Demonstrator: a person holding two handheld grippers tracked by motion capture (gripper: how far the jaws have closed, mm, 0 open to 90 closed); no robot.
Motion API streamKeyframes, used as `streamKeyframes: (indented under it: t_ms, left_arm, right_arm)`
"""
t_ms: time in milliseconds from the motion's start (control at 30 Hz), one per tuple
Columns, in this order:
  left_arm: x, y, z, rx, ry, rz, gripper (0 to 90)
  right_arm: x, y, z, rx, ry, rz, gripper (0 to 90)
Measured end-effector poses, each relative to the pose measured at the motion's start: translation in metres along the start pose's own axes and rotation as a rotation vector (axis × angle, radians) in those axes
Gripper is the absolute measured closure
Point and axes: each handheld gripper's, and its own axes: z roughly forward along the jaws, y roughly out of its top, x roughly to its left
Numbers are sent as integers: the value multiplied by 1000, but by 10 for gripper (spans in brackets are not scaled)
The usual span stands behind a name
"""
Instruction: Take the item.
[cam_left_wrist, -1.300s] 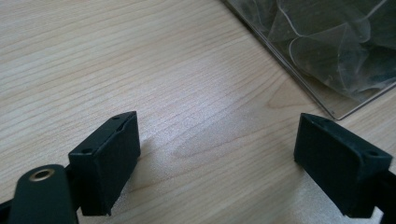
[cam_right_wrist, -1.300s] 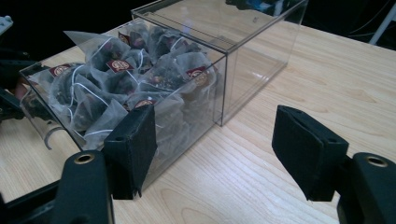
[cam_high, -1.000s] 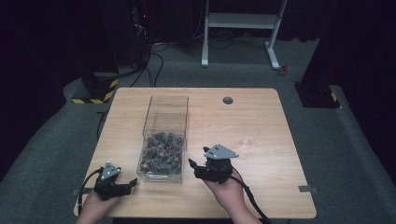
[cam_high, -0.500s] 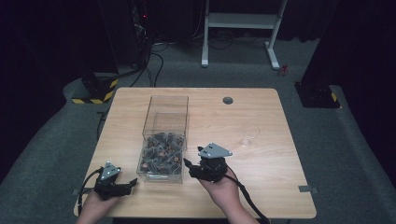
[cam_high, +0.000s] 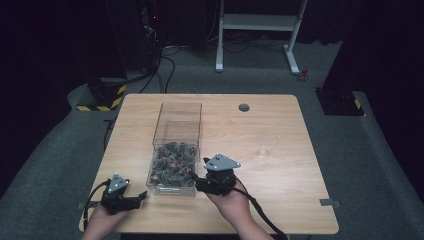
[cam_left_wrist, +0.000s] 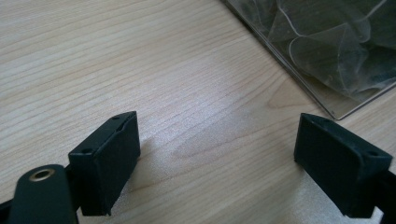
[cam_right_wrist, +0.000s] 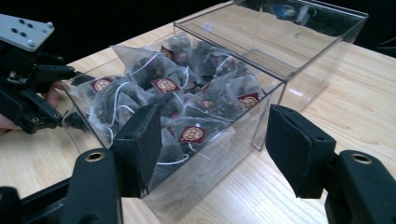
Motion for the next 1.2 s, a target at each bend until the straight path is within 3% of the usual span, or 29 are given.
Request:
streamKeyframes:
  t_ms: [833, 1200]
  left_arm:
    - [0, 0, 0, -1, -2, 2, 148]
    - [0, 0, 0, 0, -1, 7, 148]
  right_arm:
    - [17, 5, 14, 15, 80, -15, 417]
    - [29, 4, 24, 29, 117, -35, 512]
